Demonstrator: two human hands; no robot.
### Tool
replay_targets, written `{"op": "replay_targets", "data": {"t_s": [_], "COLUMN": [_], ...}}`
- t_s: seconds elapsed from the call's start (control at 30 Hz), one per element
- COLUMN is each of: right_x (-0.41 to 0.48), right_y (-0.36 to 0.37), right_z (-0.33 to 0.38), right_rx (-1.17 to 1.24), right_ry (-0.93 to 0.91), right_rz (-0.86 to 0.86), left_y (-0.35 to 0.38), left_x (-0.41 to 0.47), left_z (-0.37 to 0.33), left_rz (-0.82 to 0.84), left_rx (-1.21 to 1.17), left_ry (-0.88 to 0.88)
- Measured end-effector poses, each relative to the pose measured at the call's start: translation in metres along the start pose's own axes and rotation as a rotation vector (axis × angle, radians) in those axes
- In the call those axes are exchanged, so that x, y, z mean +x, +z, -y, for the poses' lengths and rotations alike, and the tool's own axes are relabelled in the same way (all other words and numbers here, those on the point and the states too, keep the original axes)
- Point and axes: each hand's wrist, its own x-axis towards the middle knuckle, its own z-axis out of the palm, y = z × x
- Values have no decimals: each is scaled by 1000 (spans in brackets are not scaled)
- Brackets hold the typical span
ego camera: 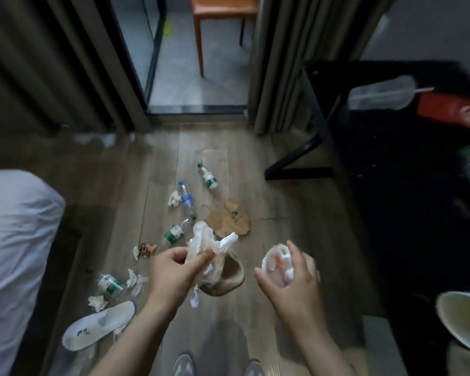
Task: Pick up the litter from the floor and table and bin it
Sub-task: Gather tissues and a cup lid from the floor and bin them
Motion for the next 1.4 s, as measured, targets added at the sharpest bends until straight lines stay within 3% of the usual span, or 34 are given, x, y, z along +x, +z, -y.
{"op": "replay_targets", "data": {"t_s": [0.27, 0.63, 0.9, 1.07, 1.2, 1.4], "right_x": [-73, -229, -399, -513, -621, -800], "right_y": [-159, -243, -281, -296, -299, -285], "right_z": [100, 152, 154, 149, 140, 132], "right_rx": [76, 173, 41, 11, -44, -258], "right_ry": [-8, 158, 385, 494, 594, 832], "right_rz": [-283, -871, -1213, -1429, -1616, -1754], "left_y": [3, 22, 50, 55, 54, 22], "left_x": [-93, -197, -342, -457, -557, -714], "left_z": [-155, -259, -253, -232, -194, -115], "left_rz": [191, 626, 1071, 1332, 1543, 1809], "left_rx": [-108, -82, -48, -15, -5, -24], "left_ry": [272, 603, 645, 767, 742, 728]}}
